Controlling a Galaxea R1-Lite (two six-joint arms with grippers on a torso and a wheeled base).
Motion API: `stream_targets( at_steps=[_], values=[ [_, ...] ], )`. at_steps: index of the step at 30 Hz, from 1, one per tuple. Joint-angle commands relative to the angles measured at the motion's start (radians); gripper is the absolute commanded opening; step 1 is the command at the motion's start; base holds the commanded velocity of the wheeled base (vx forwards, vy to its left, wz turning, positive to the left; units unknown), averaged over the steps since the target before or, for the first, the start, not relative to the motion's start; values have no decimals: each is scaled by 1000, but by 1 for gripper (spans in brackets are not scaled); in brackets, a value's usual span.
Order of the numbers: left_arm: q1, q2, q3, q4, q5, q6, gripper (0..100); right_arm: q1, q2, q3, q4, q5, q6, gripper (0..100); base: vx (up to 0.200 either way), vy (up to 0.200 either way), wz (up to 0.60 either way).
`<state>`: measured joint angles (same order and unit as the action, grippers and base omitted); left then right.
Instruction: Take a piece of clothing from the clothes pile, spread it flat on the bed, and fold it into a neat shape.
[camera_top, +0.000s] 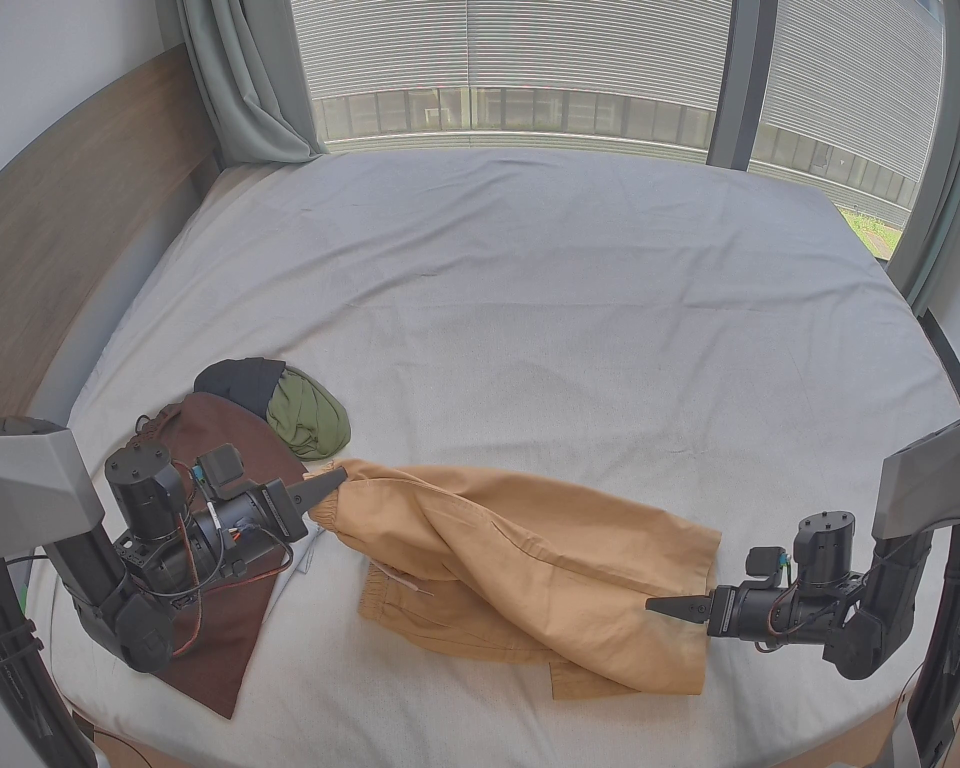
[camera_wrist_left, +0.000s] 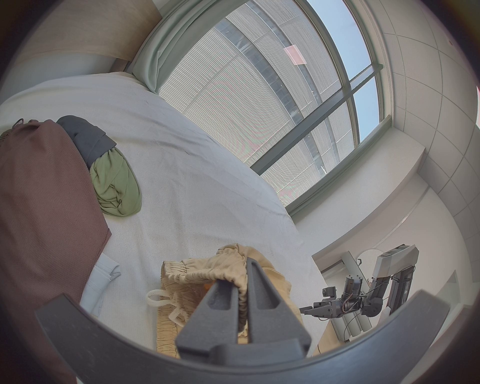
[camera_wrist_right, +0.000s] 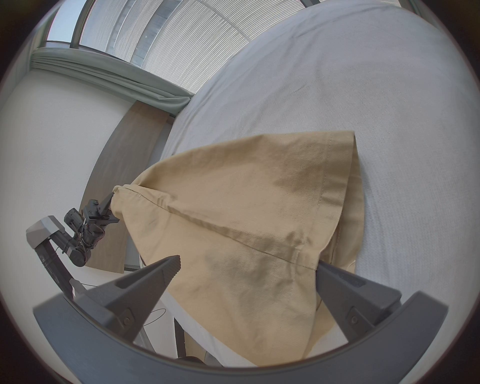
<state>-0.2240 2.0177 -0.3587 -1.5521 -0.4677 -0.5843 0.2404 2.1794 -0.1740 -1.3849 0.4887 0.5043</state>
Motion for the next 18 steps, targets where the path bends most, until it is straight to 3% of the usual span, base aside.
stream_targets(
  at_steps=[1,11,12,18],
  values=[
    [-5,-4,0,0,0,0,0,0,-3,56,-68,4,-1,100,0,0,0],
    [-1,0,0,0,0,0,0,-7,37,64,-125,2,-4,100,0,0,0],
    [-1,1,-2,0,0,0,0,-7,40,64,-135,2,-4,0,0,0,0],
    [-6,10,-11,0,9,1,0,-20,23,71,-155,2,-7,0,0,0,0]
  ],
)
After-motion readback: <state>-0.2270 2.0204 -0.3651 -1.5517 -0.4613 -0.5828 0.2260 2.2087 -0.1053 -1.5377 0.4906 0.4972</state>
